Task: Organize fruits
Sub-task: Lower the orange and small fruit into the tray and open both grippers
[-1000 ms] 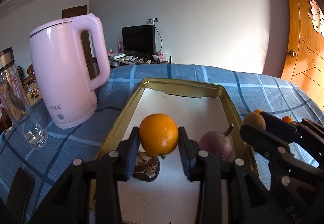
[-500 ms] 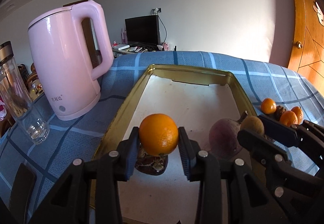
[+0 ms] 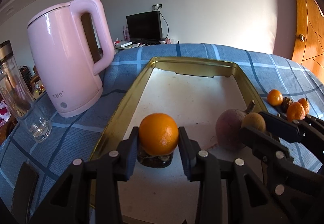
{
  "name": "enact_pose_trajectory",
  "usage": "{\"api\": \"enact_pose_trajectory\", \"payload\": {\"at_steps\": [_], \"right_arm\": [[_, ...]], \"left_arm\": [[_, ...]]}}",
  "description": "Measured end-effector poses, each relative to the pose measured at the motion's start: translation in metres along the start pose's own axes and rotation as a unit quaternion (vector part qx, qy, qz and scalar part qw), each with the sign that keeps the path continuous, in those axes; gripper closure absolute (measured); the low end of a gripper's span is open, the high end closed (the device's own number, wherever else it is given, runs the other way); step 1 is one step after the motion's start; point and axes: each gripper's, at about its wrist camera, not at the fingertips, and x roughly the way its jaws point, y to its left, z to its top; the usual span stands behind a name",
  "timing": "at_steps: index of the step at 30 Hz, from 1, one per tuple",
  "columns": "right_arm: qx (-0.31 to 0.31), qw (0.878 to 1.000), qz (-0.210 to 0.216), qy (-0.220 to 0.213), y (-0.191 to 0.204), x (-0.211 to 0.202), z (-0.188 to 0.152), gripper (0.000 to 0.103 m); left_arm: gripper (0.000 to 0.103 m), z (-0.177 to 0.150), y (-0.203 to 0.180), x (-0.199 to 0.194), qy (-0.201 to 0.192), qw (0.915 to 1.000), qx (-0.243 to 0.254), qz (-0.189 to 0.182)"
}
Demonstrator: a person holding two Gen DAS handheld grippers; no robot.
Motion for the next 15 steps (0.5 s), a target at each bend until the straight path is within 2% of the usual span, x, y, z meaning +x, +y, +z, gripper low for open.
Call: {"api": "enact_pose_trajectory", "payload": {"at_steps": [15], "right_arm": [[-0.012,1.0,0.007,-0.001,0.0033,0.0005,-0.0008,0.075]], "left_arm": [[0.063,0.0005,0.0061,-0.0056,-0.013,0.9997,-0.022,-0.004]]}}
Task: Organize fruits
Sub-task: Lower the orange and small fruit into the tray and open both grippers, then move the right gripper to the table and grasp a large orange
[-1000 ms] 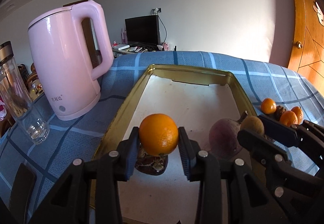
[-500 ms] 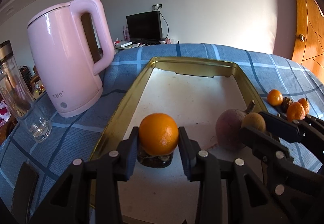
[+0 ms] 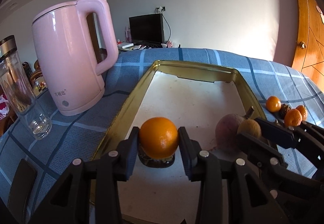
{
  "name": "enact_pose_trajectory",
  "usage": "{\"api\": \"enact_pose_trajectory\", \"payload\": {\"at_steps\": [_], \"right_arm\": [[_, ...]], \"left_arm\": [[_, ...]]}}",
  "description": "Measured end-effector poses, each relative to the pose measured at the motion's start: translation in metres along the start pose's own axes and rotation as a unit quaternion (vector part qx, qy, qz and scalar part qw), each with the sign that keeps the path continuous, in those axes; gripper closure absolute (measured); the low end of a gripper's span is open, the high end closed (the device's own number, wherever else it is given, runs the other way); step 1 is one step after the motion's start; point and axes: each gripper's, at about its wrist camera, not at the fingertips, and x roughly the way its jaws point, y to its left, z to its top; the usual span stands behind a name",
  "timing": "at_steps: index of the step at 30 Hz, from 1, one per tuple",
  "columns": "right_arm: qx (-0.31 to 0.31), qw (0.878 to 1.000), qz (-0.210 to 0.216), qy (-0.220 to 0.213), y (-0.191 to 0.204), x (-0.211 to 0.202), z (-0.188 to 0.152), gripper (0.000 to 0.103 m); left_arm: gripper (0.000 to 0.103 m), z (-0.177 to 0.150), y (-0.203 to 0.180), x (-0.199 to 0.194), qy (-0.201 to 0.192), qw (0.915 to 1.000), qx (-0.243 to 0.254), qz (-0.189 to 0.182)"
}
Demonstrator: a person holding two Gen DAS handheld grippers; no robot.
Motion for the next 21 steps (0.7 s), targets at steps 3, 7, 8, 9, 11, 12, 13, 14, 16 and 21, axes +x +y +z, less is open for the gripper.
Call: {"api": "enact_pose_trajectory", "payload": {"at_steps": [3,7,8,9,11,12,13,14,16,21], "right_arm": [[-0.003,1.0,0.003,-0.003,0.0,-0.001,0.0,0.074],[0.004,1.0,-0.002,-0.013,-0.004,-0.005,-0.001,0.064],[0.008,1.0,-0.002,-0.016,-0.006,-0.006,-0.001,0.06],[0.011,1.0,0.0,-0.019,-0.007,-0.007,-0.001,0.057],[0.016,1.0,0.0,-0.024,-0.01,-0.009,-0.002,0.055],[0.015,1.0,-0.003,-0.026,-0.01,-0.01,-0.002,0.053],[0.015,0.999,-0.005,-0.029,-0.011,-0.012,-0.002,0.053],[0.014,0.999,-0.007,-0.03,-0.011,-0.013,-0.002,0.051],[0.013,0.999,-0.009,-0.03,-0.013,-0.015,-0.003,0.048],[0.01,0.999,-0.024,-0.039,-0.023,-0.033,-0.002,0.042]], "left_arm": [[0.057,0.001,0.0,-0.003,-0.009,0.9999,-0.001,0.008],[0.033,0.002,0.006,-0.006,-0.017,0.9995,-0.017,0.02],[0.033,0.002,0.008,-0.007,-0.021,0.9994,-0.021,0.019],[0.031,0.002,0.008,-0.008,-0.024,0.9993,-0.022,0.019],[0.029,0.002,0.008,-0.01,-0.029,0.9991,-0.022,0.021],[0.028,0.002,0.008,-0.011,-0.03,0.9991,-0.022,0.02],[0.027,0.003,0.007,-0.011,-0.032,0.9991,-0.022,0.019],[0.027,0.003,0.007,-0.012,-0.033,0.9991,-0.023,0.017],[0.025,0.003,0.006,-0.014,-0.038,0.999,-0.023,0.011],[0.008,0.004,-0.001,-0.022,-0.056,0.9982,-0.015,0.013]]}}
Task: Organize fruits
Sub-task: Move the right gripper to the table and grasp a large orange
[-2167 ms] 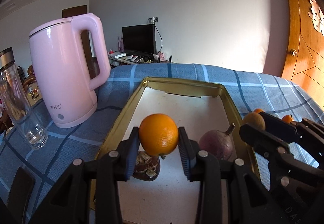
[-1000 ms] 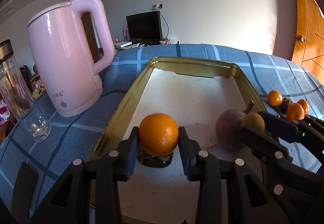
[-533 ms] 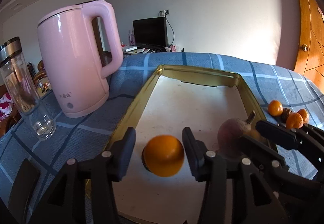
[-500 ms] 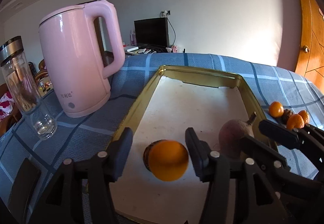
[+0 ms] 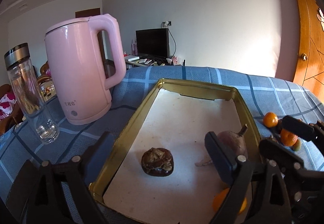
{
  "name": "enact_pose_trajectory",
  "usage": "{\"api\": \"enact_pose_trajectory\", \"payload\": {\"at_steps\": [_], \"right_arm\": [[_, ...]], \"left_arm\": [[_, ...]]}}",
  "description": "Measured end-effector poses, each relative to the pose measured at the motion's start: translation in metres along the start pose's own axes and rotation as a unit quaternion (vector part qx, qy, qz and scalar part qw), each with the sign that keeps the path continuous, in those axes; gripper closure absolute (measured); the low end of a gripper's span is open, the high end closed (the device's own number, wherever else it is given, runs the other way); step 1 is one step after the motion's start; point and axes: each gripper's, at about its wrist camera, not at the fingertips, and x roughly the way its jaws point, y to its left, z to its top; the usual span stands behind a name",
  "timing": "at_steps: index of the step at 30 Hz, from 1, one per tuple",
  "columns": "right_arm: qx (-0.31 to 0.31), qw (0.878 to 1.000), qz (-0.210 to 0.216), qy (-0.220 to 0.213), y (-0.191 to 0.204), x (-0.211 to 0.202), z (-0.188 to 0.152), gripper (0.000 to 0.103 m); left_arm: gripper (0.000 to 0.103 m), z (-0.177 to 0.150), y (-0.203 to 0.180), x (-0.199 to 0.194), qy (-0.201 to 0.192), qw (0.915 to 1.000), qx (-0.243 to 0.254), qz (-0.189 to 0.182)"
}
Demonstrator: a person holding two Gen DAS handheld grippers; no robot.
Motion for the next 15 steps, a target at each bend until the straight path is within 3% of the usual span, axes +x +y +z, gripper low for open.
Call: {"api": "enact_pose_trajectory", "payload": {"at_steps": [8,15], "right_arm": [[0.038,0.996,-0.084,-0.017,-0.07,-0.044,-0.002,0.037],[0.091,0.985,-0.146,-0.009,-0.127,-0.057,-0.02,0.037]], "left_arm": [[0.007,0.011,-0.011,-0.022,-0.015,0.9995,0.005,-0.026],[0.002,0.025,-0.042,-0.05,-0.037,0.9969,0.035,-0.06]]}}
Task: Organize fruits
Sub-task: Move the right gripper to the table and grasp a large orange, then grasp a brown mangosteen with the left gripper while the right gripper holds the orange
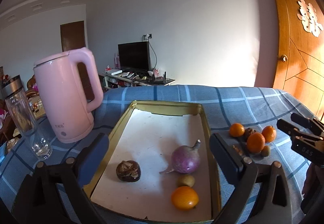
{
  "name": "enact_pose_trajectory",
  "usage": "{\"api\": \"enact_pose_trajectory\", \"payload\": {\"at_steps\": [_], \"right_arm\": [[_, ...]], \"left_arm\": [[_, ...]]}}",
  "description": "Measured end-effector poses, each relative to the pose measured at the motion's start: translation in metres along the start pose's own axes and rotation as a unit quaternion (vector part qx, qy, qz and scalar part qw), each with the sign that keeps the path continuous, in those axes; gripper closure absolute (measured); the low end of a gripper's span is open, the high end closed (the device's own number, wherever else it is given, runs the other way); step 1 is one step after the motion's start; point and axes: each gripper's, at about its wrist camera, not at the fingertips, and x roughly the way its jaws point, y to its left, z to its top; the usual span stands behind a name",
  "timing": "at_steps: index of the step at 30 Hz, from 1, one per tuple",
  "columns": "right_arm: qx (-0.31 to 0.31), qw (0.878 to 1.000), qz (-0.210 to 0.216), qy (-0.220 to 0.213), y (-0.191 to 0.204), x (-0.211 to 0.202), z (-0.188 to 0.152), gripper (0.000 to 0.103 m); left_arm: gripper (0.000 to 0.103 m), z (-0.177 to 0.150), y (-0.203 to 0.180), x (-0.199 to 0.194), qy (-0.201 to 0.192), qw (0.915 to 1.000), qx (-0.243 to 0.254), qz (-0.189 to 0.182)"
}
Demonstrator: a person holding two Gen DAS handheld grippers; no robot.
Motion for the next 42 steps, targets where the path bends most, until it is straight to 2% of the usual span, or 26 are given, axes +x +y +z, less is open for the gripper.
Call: {"api": "enact_pose_trajectory", "payload": {"at_steps": [6,10,14,19,20,22,24,25,28,29,31,36,38,40,42], "right_arm": [[0.005,1.0,-0.001,0.022,-0.012,0.013,-0.01,0.037],[0.007,0.999,0.017,0.039,-0.009,0.025,-0.015,0.037],[-0.012,0.997,0.034,0.066,0.0,0.04,-0.015,0.037],[-0.03,0.993,0.027,0.11,0.011,0.065,-0.016,0.037],[-0.029,0.992,0.028,0.122,0.011,0.07,-0.017,0.038],[-0.029,0.99,0.037,0.13,0.011,0.075,-0.017,0.047],[-0.028,0.987,0.055,0.147,0.012,0.082,-0.018,0.062],[-0.025,0.986,0.069,0.15,0.012,0.083,-0.019,0.062],[-0.024,0.987,0.072,0.139,0.011,0.078,-0.018,0.064],[-0.022,0.989,0.073,0.125,0.011,0.073,-0.017,0.064],[-0.013,0.993,0.065,0.094,0.006,0.06,-0.016,0.064],[0.021,0.998,0.03,0.043,-0.015,0.04,-0.013,0.064],[0.029,0.999,0.029,0.034,-0.021,0.037,-0.012,0.064],[0.032,0.999,0.028,0.028,-0.024,0.034,-0.012,0.064],[0.031,0.999,0.026,0.023,-0.024,0.032,-0.012,0.063]], "left_arm": [[0.001,0.004,-0.034,0.004,0.002,0.9994,0.03,-0.017],[0.001,0.003,-0.053,0.013,0.011,0.9985,0.047,-0.025],[0.001,0.004,-0.059,0.023,0.018,0.9984,0.048,-0.022],[0.001,0.003,-0.06,0.033,0.029,0.9982,0.047,-0.023],[0.001,0.002,-0.06,0.034,0.031,0.9981,0.048,-0.025],[0.001,0.001,-0.063,0.037,0.037,0.9975,0.05,-0.033],[0.003,-0.001,-0.067,0.039,0.043,0.9967,0.054,-0.042],[0.006,-0.002,-0.069,0.039,0.045,0.9962,0.056,-0.048],[0.021,-0.003,-0.077,0.042,0.057,0.9941,0.064,-0.066],[0.022,-0.003,-0.08,0.043,0.059,0.9935,0.065,-0.073],[0.033,-0.004,-0.09,0.045,0.064,0.992,0.074,-0.08],[0.044,-0.008,-0.122,0.058,0.09,0.9849,0.109,-0.1],[0.047,-0.012,-0.133,0.068,0.113,0.9808,0.12,-0.104],[0.056,-0.016,-0.141,0.077,0.134,0.9762,0.13,-0.11],[0.059,-0.02,-0.146,0.083,0.15,0.9729,0.132,-0.116]]}}
